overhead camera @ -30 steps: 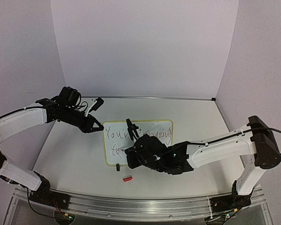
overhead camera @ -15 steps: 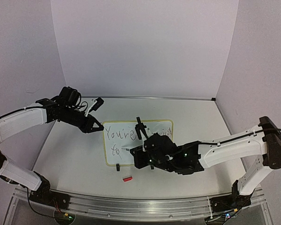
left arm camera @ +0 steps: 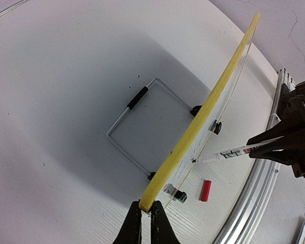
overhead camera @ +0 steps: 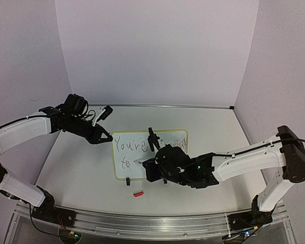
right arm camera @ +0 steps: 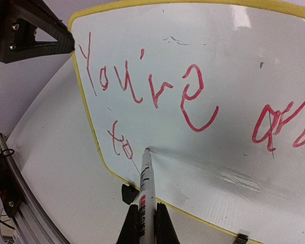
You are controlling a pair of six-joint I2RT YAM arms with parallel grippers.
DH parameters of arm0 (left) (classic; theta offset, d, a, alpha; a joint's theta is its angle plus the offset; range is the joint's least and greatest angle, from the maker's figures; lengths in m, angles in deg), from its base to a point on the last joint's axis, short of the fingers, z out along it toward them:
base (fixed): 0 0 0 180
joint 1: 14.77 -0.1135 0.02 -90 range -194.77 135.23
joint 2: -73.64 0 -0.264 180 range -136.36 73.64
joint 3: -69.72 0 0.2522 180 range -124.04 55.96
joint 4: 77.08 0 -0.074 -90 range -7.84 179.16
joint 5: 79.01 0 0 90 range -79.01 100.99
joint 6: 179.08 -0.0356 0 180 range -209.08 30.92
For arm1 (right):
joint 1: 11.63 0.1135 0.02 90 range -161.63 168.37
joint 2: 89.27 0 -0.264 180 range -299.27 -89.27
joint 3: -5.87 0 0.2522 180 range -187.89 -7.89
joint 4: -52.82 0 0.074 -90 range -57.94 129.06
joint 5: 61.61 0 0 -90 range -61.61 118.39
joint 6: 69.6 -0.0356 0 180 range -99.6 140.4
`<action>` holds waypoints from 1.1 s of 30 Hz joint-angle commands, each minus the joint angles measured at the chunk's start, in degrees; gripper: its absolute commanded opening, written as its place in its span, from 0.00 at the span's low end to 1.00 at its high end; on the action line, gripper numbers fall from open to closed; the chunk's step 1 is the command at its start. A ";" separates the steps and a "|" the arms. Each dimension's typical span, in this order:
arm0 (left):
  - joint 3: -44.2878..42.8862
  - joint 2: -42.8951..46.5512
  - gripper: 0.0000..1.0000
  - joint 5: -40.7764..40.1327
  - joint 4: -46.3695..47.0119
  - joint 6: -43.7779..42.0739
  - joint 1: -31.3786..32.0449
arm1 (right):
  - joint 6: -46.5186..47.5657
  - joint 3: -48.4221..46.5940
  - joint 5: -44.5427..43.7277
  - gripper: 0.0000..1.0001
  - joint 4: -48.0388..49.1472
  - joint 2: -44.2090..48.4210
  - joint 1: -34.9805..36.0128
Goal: Write a sentence on the whiteboard
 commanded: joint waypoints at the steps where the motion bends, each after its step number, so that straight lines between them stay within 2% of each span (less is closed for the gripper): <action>1: -0.04 -2.00 0.00 -0.58 -3.40 -0.68 1.24 | -0.41 -2.11 0.17 0.00 1.88 -1.78 -0.68; 11: -0.05 -2.06 0.00 -0.56 -3.44 -0.75 1.25 | 0.38 -3.60 2.08 0.00 2.25 -3.74 -0.88; 21: -0.20 -2.26 0.00 -0.63 -3.47 -0.75 1.25 | -1.42 -0.83 3.53 0.00 -0.96 -3.03 -0.75; 33: -0.13 -2.46 0.00 -0.78 -3.48 -0.77 1.29 | 0.02 -1.75 -1.27 0.00 -0.86 -0.34 -0.75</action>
